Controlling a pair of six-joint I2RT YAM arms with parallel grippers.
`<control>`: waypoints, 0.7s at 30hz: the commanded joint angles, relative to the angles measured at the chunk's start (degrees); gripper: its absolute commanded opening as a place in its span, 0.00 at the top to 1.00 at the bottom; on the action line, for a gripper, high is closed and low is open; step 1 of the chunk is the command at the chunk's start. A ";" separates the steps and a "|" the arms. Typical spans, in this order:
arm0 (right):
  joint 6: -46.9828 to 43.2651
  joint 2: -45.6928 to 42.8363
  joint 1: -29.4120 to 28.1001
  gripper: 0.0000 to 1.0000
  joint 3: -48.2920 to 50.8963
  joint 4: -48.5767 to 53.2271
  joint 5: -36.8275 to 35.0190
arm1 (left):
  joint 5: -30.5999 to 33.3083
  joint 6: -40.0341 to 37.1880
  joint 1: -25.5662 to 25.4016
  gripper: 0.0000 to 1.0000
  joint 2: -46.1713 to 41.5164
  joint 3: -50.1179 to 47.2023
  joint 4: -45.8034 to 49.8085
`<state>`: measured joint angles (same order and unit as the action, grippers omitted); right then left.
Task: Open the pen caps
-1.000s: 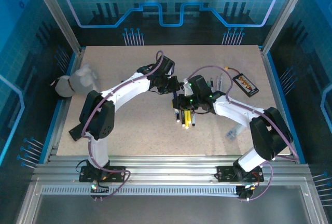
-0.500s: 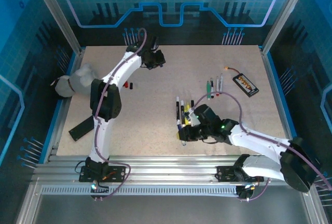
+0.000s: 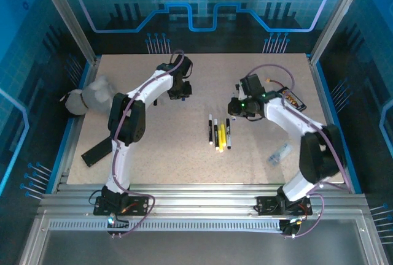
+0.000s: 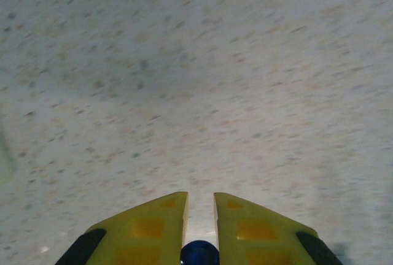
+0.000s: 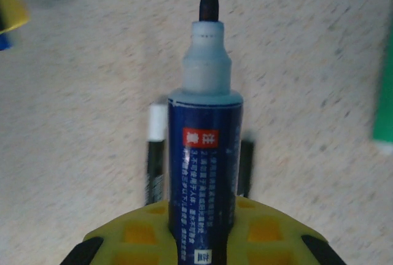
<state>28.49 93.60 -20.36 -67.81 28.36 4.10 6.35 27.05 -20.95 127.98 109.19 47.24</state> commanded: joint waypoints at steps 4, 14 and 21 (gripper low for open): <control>-8.16 12.50 1.48 1.00 -13.82 10.81 -9.53 | 7.37 -4.28 0.98 1.00 -1.24 -2.18 4.04; -11.11 24.80 2.00 1.00 -23.28 16.14 -16.95 | 11.83 -4.99 2.14 1.00 3.15 -2.07 5.81; -10.50 27.87 2.05 1.00 -23.77 16.72 -20.38 | 13.19 -4.99 2.82 0.99 5.52 -1.18 6.40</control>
<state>18.35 119.92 -19.05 -89.69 42.59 -13.32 17.37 23.35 -18.90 132.42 107.07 51.40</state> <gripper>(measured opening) 0.165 0.145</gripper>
